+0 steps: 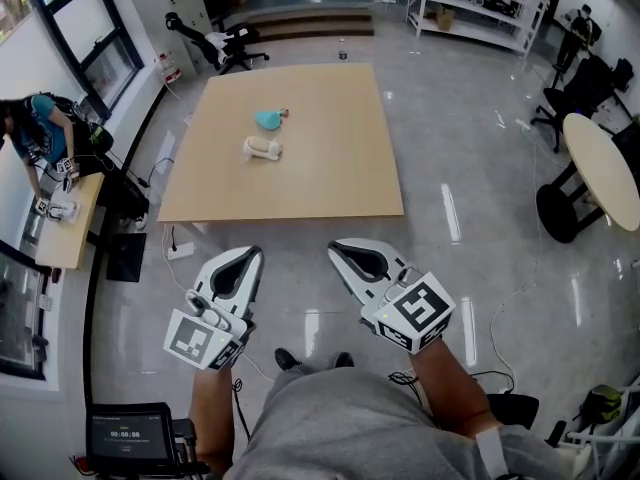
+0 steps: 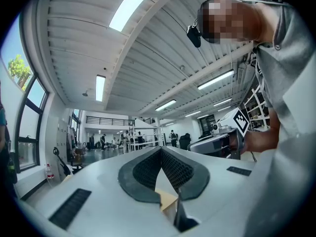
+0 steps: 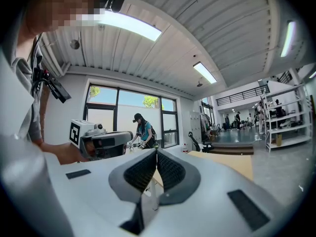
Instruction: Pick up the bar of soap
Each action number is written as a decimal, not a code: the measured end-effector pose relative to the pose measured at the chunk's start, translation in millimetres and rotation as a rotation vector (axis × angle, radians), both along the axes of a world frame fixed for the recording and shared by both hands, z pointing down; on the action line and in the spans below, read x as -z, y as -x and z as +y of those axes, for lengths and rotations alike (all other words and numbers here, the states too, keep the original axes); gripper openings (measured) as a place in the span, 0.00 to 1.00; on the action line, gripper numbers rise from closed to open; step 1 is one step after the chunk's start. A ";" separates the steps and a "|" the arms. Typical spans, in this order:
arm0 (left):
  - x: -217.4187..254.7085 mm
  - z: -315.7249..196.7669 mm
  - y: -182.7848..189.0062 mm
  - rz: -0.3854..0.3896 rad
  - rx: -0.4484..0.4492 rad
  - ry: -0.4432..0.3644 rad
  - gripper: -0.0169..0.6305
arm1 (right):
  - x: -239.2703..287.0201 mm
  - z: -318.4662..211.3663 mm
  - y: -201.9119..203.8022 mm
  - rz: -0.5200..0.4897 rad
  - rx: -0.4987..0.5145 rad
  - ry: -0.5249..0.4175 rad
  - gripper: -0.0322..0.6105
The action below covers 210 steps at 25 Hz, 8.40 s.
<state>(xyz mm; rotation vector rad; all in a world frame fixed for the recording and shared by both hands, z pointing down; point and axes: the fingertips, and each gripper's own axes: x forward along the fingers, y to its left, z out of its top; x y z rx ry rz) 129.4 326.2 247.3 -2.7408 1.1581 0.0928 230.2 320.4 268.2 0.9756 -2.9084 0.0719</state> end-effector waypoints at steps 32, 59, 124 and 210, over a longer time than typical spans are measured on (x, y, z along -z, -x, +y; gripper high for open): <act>-8.1 -29.9 130.4 0.011 0.010 0.005 0.03 | -6.8 -49.1 109.3 -0.053 -0.046 0.041 0.06; -45.4 -143.7 205.4 0.057 0.026 0.078 0.03 | -31.5 -169.4 169.5 0.008 -0.057 0.085 0.06; -56.8 -423.1 247.7 -0.002 -0.115 0.049 0.03 | -34.4 -434.5 229.0 -0.006 -0.134 0.034 0.06; -394.3 -643.2 131.7 -0.755 -0.670 0.465 0.42 | -386.6 -638.6 247.3 0.729 0.511 0.210 0.44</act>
